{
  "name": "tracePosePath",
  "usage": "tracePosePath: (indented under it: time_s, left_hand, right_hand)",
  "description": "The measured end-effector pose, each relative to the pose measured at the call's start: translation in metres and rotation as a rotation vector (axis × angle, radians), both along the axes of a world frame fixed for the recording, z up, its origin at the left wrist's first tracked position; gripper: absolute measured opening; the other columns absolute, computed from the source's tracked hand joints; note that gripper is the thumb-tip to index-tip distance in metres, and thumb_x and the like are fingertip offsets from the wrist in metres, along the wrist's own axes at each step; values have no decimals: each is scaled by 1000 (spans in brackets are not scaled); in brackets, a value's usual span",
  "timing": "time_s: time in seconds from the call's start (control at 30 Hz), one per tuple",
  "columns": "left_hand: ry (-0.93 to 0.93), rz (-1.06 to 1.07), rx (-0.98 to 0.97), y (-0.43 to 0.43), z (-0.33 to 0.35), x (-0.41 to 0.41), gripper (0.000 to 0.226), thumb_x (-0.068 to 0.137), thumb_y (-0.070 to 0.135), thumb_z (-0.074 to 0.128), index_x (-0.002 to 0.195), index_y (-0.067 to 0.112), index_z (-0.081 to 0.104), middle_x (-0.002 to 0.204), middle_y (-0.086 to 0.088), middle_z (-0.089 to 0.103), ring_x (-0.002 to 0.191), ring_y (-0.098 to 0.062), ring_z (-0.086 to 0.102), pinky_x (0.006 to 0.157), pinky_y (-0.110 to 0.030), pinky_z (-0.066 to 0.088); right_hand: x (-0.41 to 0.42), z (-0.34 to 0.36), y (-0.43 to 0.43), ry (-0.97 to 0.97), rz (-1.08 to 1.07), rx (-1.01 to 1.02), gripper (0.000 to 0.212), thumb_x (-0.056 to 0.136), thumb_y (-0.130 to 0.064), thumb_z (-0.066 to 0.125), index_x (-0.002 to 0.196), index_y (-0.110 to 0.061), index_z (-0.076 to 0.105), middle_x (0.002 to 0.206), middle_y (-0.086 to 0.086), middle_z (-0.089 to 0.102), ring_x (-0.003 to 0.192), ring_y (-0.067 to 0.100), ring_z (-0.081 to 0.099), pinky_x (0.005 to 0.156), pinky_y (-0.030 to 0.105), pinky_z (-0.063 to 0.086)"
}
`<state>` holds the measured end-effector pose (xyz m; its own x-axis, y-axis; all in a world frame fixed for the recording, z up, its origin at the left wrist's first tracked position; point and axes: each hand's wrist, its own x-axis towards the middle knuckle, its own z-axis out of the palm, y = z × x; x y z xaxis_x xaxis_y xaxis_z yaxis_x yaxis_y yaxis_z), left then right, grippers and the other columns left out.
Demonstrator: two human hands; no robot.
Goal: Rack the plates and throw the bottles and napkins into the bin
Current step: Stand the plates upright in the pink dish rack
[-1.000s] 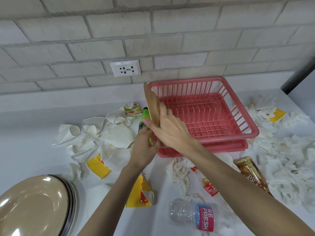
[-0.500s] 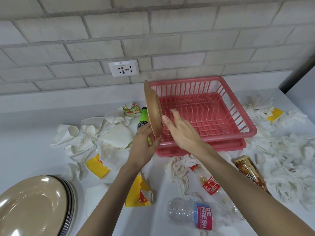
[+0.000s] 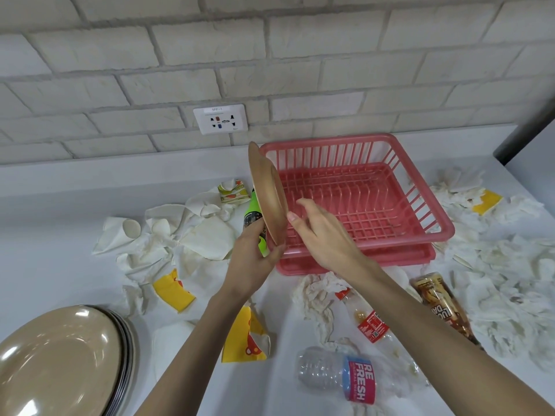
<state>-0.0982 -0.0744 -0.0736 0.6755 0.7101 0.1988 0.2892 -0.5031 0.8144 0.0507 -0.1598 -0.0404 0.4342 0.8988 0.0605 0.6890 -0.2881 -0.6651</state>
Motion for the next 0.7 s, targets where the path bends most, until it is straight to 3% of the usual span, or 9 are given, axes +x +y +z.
tracePosePath:
  time_s: [0.13,0.23,0.33,0.53,0.7]
  left_hand:
    - [-36,19,-52,-8,6,-17,51,86,20,76,130,32,55,121,19,64,108,3,59,86,-8,44]
    - [-43,49,-104,-10,10,-40,58,86,21,75,139,26,53,133,17,60,121,2,54,93,-16,47]
    - [-60,92,-153,-14,16,-71,51,89,11,71,135,25,57,123,16,66,116,-2,59,89,-19,51]
    - [-57,203,-239,-15,30,-149,30,92,2,63,111,24,69,89,8,73,82,-10,67,70,-13,48]
    - [-25,338,-255,-12,28,-226,29,92,3,62,101,28,72,80,10,73,77,-10,68,70,-20,52]
  right_hand:
    - [-15,8,-6,20,59,229,13,98,-31,51,98,-19,57,80,-5,55,68,9,52,62,34,47]
    - [-37,18,-10,43,140,305,12,93,-15,54,81,-16,55,66,-2,54,59,14,49,55,34,41]
    - [-65,24,-9,87,233,322,13,91,-14,53,78,-12,57,61,3,51,55,17,46,52,33,38]
    - [-125,16,7,130,342,263,13,89,-18,55,76,-17,56,63,-4,51,60,16,46,54,36,40]
    - [-185,-4,22,182,425,134,13,89,-17,59,76,-19,56,58,-4,50,56,15,43,56,35,40]
